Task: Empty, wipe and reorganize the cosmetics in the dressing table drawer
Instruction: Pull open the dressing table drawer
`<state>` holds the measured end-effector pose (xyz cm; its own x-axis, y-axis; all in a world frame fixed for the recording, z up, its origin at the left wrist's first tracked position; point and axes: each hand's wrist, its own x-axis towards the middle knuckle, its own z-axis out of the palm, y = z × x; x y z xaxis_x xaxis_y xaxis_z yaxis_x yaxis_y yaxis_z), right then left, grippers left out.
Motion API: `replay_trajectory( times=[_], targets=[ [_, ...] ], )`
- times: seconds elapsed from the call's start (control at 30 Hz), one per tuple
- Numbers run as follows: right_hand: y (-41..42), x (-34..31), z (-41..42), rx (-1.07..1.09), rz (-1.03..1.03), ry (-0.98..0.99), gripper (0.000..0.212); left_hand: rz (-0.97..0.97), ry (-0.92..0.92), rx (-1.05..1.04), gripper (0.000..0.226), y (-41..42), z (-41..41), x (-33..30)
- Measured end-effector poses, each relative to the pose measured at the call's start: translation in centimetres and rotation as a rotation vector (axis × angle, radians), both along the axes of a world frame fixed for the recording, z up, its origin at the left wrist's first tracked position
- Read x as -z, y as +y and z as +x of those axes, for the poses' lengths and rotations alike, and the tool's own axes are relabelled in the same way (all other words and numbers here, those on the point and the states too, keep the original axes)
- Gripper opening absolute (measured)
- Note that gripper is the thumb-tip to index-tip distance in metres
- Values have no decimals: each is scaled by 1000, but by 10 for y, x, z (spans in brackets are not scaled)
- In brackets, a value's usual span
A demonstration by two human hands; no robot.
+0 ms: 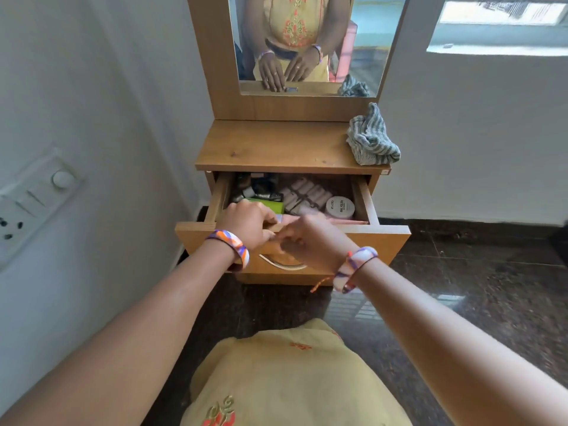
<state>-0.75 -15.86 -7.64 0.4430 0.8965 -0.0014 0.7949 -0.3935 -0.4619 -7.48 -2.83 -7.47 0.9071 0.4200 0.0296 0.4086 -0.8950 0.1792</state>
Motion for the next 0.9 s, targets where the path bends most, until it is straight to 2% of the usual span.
replay_trajectory(
  times=[0.1, 0.2, 0.4, 0.57, 0.9],
  targets=[
    [0, -6, 13, 200, 175, 32, 24, -106, 86, 21, 31, -2, -6, -10],
    [-7, 1, 21, 284, 120, 55, 17, -181, 140, 63, 33, -4, -14, -14],
    [-14, 16, 17, 213, 41, 190, 9, -336, 232, 165, 26, -6, -27, -13],
    [-11, 22, 20, 123, -54, 245, 10, -303, 319, 261, 21, -9, -28, -10],
    [-25, 27, 4, 30, -27, 299, 13, -264, 479, 361, 29, -17, -32, -8]
  ],
)
